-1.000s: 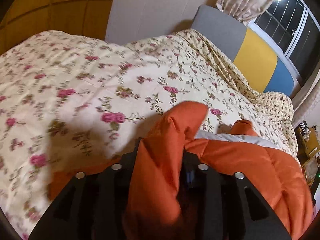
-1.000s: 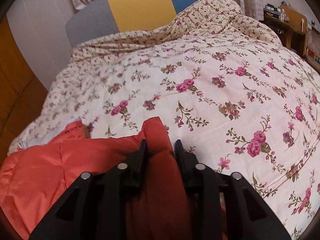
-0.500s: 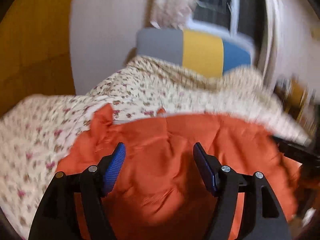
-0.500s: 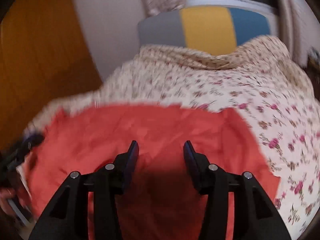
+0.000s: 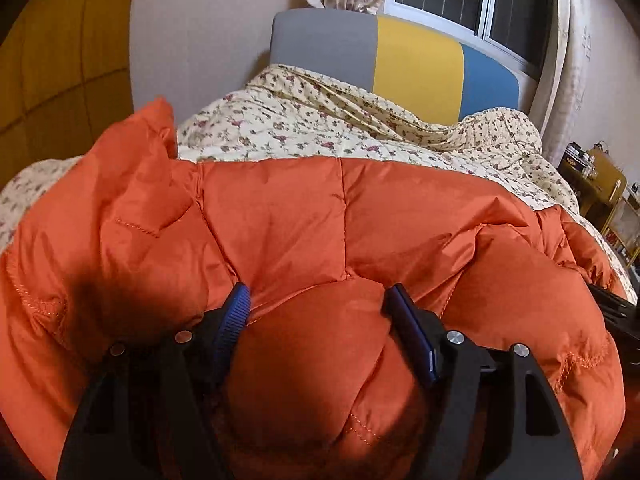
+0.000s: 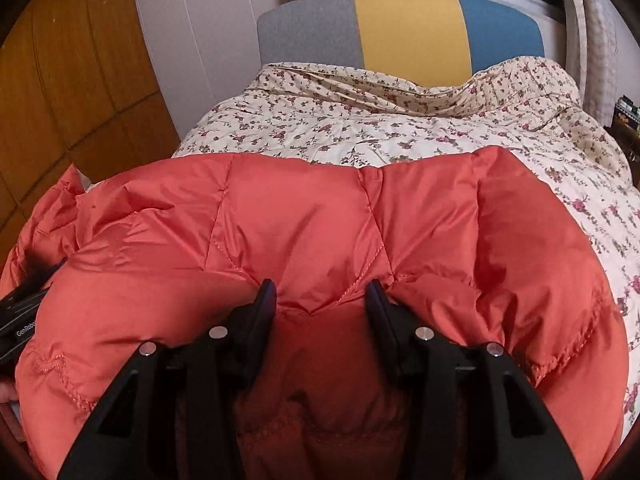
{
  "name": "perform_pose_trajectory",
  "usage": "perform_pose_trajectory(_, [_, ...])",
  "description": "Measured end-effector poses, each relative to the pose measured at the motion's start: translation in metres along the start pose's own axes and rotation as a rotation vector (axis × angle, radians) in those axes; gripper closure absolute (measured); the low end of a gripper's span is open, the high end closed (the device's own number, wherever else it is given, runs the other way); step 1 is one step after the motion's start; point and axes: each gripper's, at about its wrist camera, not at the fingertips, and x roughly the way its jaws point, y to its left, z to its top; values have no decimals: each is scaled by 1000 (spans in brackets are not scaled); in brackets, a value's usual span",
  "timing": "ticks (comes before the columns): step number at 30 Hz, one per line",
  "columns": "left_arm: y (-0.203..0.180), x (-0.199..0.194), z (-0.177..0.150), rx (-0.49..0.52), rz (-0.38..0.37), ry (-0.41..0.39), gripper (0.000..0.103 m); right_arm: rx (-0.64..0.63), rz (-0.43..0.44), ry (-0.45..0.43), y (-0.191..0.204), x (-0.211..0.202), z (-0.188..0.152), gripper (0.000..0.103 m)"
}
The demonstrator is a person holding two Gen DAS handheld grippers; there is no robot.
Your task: Fold large clothes
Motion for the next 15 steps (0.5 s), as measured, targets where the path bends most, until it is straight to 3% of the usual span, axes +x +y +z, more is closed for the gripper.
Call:
perform_pose_trajectory(4, [-5,0,5,27,32,44,29,3,11,28,-1,-1,2,55])
perform_pose_trajectory(6, [-8,-4,13,57,43,89,24,41,64,58,-8,-8,11,53])
perform_pose_trajectory(8, [-5,-14,22,67,47,76,24,106,96,15,-22,-24,22,53])
perform_pose_trajectory(11, [9,-24,41,65,139,-8,12,131,20,-45,-42,-39,40,53])
perform_pose_trajectory(15, [31,-4,59,87,261,12,12,123,-109,11,-66,-19,50,53])
